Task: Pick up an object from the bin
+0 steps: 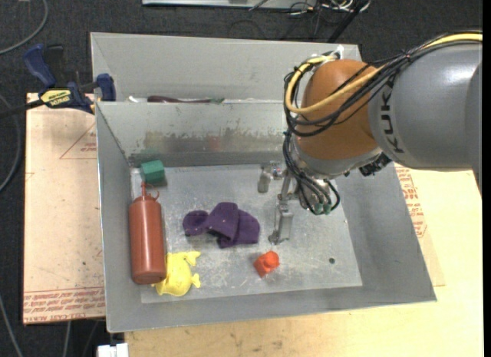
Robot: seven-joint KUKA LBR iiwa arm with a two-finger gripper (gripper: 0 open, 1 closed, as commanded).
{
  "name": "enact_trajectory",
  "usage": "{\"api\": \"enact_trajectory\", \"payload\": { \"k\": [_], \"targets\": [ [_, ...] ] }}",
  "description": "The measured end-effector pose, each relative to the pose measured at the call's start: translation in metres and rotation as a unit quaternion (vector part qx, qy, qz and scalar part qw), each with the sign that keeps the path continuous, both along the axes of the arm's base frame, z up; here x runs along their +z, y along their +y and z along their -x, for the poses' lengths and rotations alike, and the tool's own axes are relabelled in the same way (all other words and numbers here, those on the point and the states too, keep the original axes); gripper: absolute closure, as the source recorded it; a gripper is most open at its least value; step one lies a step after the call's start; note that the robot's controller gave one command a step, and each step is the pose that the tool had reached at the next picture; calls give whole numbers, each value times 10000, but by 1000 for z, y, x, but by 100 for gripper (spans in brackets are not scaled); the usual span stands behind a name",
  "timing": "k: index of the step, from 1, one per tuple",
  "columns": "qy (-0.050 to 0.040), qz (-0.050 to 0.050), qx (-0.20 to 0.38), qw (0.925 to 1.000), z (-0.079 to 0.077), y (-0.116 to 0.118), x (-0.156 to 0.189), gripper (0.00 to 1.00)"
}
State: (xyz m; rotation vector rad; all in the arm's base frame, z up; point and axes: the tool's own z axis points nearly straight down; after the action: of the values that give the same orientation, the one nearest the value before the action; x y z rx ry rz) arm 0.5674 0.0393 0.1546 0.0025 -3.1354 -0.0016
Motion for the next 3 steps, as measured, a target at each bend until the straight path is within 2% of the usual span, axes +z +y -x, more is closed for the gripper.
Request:
{"api": "enact_trajectory", "payload": {
  "k": [2,3],
  "targets": [
    [-55,5,191,9998,-4,4,-3,0],
    [-41,-4,849,9964,-1,29,-39,0]
  ]
}}
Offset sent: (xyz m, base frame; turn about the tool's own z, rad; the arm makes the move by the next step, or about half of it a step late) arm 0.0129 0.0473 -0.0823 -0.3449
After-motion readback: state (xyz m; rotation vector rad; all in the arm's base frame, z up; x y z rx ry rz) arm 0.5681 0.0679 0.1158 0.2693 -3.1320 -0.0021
